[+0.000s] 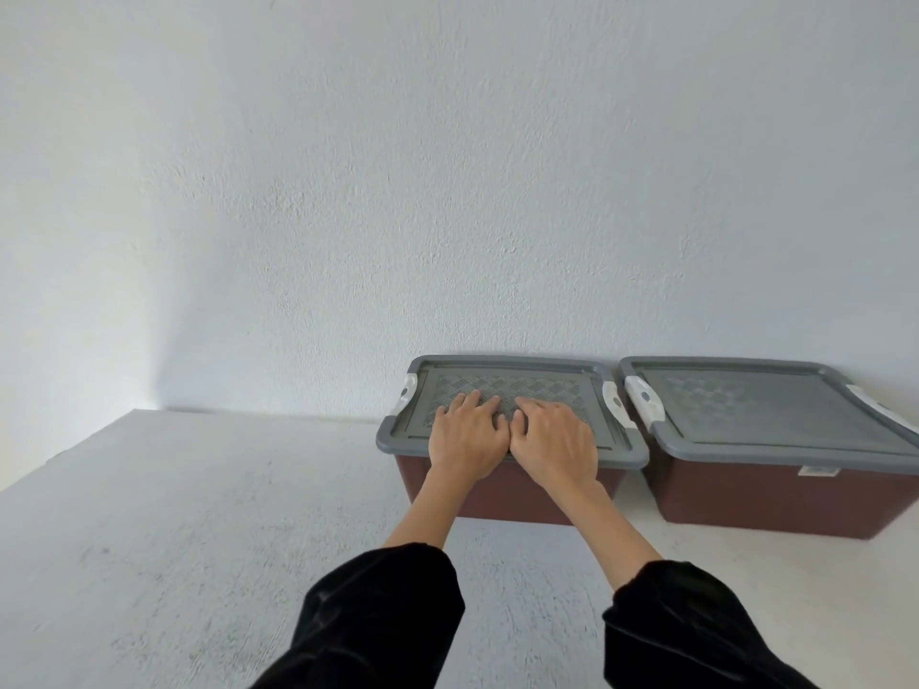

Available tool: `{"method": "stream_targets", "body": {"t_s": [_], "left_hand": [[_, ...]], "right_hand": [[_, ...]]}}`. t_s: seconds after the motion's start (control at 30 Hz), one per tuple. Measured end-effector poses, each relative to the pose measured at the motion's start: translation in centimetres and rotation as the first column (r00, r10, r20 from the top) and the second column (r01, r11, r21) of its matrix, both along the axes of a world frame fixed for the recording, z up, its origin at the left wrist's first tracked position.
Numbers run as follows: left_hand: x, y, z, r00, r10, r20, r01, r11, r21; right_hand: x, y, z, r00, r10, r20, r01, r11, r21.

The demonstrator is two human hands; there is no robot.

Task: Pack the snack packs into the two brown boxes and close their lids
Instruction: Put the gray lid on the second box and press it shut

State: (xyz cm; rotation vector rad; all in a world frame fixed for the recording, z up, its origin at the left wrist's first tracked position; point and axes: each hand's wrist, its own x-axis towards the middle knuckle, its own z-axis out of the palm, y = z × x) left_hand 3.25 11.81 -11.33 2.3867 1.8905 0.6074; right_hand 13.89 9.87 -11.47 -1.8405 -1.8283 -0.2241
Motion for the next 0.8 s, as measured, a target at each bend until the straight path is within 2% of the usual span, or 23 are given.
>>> {"method": "stream_targets", "body": {"t_s": [0.3,0.63,0.8], "left_hand": [[0.1,2.6,-0.4,1.0,0.007,-0.017,-0.006,0.998,0.057],[0.1,2.5,-0.7,1.0,0.027,0.011,-0.027,0.998,0.05],[0.2,2.1,-0.8,0.998,0.053,-0.036,-0.053,0.999,0.011]], "right_hand": [[0.2,2.3,-0.1,1.0,-0.003,0.021,0.003,1.0,0.015],[0.1,2.3,-0.2,1.0,0.003,0.011,-0.003,1.0,0.02],[0.1,2.0,-0.4,1.0,0.022,0.006,-0.022,0.999,-0.029]]}}
